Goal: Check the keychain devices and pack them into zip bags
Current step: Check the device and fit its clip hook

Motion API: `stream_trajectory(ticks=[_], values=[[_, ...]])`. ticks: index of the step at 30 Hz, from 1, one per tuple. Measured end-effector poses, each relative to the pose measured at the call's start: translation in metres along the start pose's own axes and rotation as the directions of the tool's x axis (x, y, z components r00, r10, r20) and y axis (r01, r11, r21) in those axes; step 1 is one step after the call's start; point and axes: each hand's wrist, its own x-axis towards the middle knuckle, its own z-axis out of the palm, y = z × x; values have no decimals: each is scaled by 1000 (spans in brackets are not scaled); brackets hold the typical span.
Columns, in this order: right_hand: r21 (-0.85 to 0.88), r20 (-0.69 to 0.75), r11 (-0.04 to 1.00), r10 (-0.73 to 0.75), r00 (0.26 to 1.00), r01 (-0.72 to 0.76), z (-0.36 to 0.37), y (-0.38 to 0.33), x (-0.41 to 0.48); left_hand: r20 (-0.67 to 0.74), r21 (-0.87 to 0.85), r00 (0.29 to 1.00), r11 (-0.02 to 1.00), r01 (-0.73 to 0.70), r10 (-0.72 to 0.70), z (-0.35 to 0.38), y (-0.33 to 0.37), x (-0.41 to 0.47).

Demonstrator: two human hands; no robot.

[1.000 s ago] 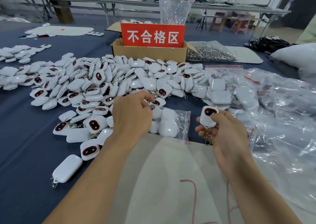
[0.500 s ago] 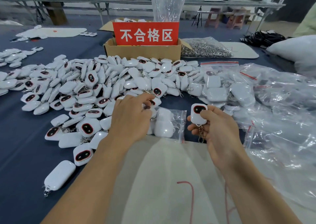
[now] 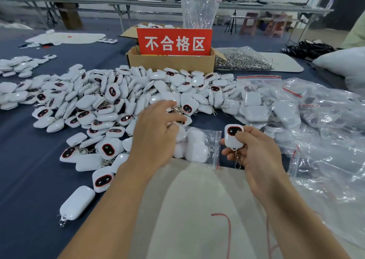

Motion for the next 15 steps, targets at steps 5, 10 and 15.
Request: stream_trajectory(ticks=[5, 10, 15], values=[[-18, 2, 1000, -8, 1000, 8, 0, 0, -1, -214, -171, 970, 982, 75, -112, -14, -3, 2], [-44, -3, 999, -6, 1000, 6, 2, 1, 0, 91, -53, 994, 997, -55, 59, -6, 0, 2], [-42, -2, 999, -2, 1000, 2, -1, 1, 1, 89, 13, 995, 999, -46, 45, -5, -4, 4]])
